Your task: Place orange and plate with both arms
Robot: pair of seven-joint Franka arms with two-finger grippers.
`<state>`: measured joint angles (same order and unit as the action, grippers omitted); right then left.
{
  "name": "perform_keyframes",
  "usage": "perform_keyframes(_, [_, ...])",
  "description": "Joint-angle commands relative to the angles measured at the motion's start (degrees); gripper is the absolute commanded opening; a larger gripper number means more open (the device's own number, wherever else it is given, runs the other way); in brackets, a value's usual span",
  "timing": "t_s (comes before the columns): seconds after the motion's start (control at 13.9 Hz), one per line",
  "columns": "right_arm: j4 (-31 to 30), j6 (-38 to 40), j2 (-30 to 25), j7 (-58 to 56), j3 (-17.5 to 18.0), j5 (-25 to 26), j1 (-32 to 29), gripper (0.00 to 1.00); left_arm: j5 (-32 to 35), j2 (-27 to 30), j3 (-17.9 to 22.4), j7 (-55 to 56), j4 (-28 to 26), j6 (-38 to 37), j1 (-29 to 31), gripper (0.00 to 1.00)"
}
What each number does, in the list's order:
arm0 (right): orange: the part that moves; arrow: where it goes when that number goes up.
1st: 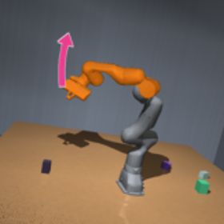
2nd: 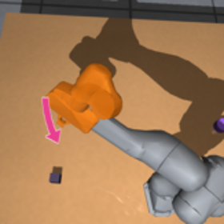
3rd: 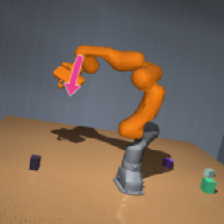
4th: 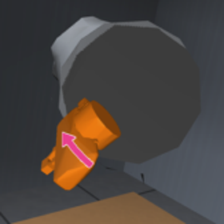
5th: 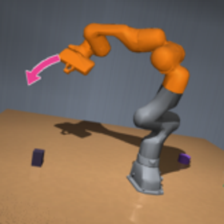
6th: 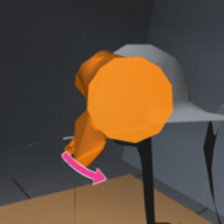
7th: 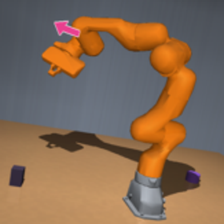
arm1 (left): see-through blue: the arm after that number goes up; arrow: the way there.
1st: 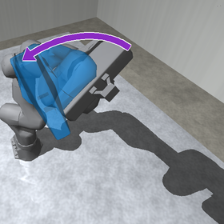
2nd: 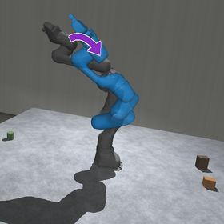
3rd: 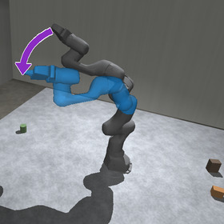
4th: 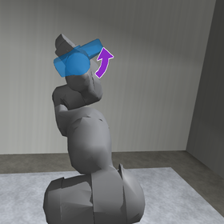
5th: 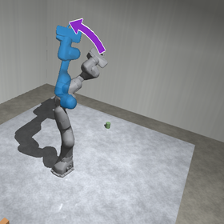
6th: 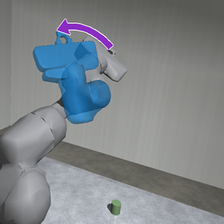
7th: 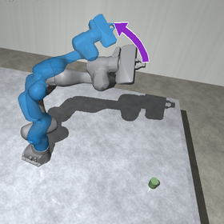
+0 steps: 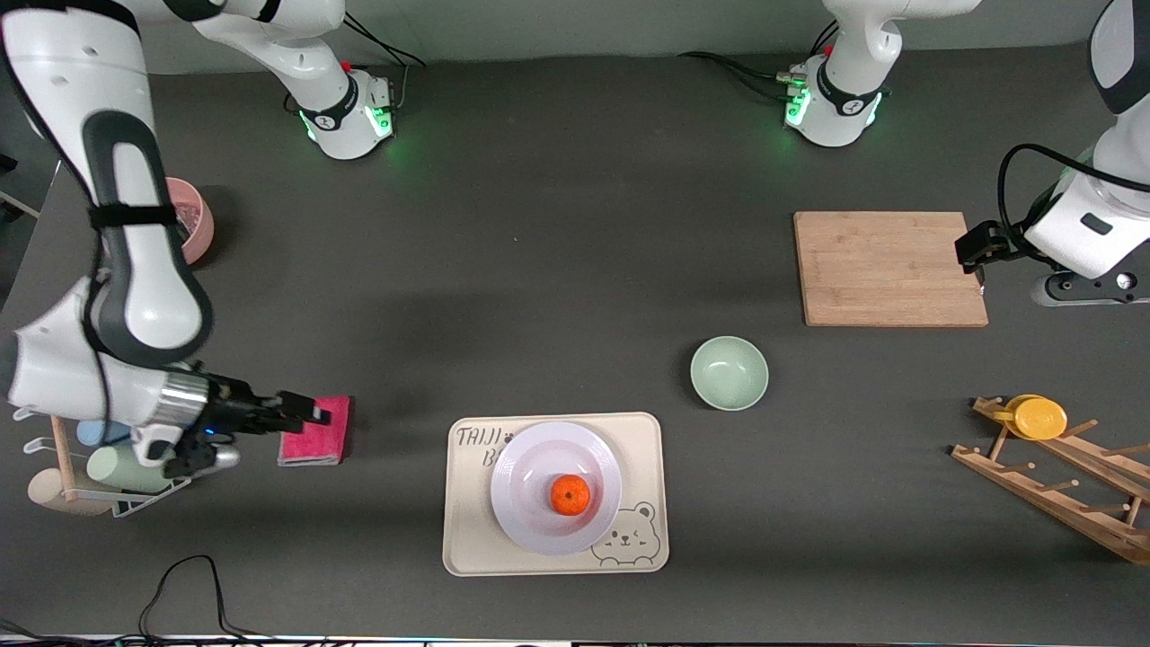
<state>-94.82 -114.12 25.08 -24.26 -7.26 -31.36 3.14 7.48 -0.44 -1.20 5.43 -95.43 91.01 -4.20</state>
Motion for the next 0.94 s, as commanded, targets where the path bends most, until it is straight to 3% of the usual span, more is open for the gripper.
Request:
perform_keyframes(0.0, [-3.09, 5.29, -7.39, 0.97, -2.05, 7.51, -0.15, 0.91, 0.43, 0.44, 0.14, 0.90, -0.02, 0.31, -0.54, 1.00])
perform_keyframes(0.07, [-3.00, 6.88, -9.50, 2.37, -2.32, 10.67, -0.15, 0.99, 0.43, 0.44, 0.14, 0.90, -0.02, 0.40, -0.54, 1.00])
perform_keyframes(0.14, [-2.91, 8.46, -11.35, 4.56, -2.32, 13.57, -0.15, 1.00, 0.43, 0.35, 0.14, 0.90, -0.02, 0.40, -0.54, 1.00])
perform_keyframes(0.43, [-1.95, 15.32, -18.56, 13.26, -2.24, 22.99, -0.15, 1.00, 0.26, 0.35, 0.05, 0.81, -0.02, 0.31, -0.63, 1.00])
perform_keyframes(0.65, [2.08, 19.45, -20.07, 17.05, -1.62, 28.09, -0.33, 1.00, 0.26, 0.35, -0.04, 0.81, -0.02, 0.31, -0.63, 1.00])
perform_keyframes(0.86, [5.87, 22.53, -19.89, 20.21, 5.13, 31.52, -4.63, 1.00, 0.26, 0.27, -0.04, 0.81, -0.02, 0.40, -0.54, 1.00])
